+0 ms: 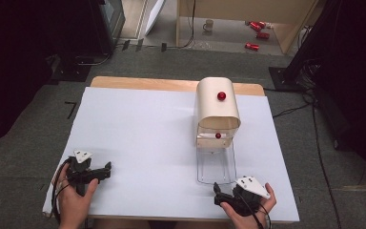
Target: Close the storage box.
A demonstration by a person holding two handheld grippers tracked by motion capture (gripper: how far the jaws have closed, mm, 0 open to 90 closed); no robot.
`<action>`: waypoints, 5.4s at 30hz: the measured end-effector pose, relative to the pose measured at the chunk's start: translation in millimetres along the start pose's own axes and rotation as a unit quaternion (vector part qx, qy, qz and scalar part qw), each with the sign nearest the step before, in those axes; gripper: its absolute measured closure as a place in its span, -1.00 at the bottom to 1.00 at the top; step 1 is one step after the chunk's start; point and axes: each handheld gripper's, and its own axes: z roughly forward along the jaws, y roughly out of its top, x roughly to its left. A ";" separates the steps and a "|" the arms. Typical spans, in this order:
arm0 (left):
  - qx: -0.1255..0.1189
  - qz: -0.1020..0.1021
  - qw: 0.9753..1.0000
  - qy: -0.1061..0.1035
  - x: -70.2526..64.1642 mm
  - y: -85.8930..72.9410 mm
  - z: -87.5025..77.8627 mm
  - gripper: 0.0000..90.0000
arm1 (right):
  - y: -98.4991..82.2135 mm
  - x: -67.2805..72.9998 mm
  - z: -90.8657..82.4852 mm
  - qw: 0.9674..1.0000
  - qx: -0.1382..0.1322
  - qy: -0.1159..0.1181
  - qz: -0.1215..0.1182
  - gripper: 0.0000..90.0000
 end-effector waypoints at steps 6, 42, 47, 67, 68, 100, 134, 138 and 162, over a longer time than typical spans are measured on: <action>0.000 0.000 1.000 0.000 0.0 0.0 0.0 -1.00 | -12.8 -0.8 5.9 1.000 0.020 0.009 0.005 -1.00; 0.000 0.000 1.000 0.000 0.0 0.1 0.0 -1.00 | -16.5 8.8 15.4 0.996 0.031 0.080 0.033 0.73; 0.000 0.000 1.000 0.000 0.0 0.0 0.0 -1.00 | -12.8 10.1 16.5 0.996 0.023 0.083 0.036 0.75; 0.001 0.001 1.000 0.000 0.0 0.0 -0.1 -1.00 | 8.4 9.3 32.9 0.997 0.000 0.079 0.023 1.00; 0.000 0.000 1.000 0.000 -0.1 0.0 -0.1 -1.00 | 9.6 8.7 35.2 0.997 0.002 0.077 0.023 1.00; 0.001 0.000 1.000 0.000 0.0 0.1 -0.1 -1.00 | 65.3 -0.6 76.0 0.998 -0.010 0.063 0.029 1.00; 0.001 0.000 1.000 0.000 -0.1 0.0 -0.1 -1.00 | 32.4 -58.0 73.7 0.999 0.048 -0.008 0.018 -1.00; 0.001 0.000 1.000 0.000 -0.1 0.0 -0.1 -1.00 | 25.7 -77.3 64.3 0.998 0.052 -0.021 0.025 -1.00; 0.000 0.000 1.000 0.000 -0.1 0.0 0.0 -1.00 | 1.9 -100.2 52.2 0.998 0.054 -0.037 -0.014 -1.00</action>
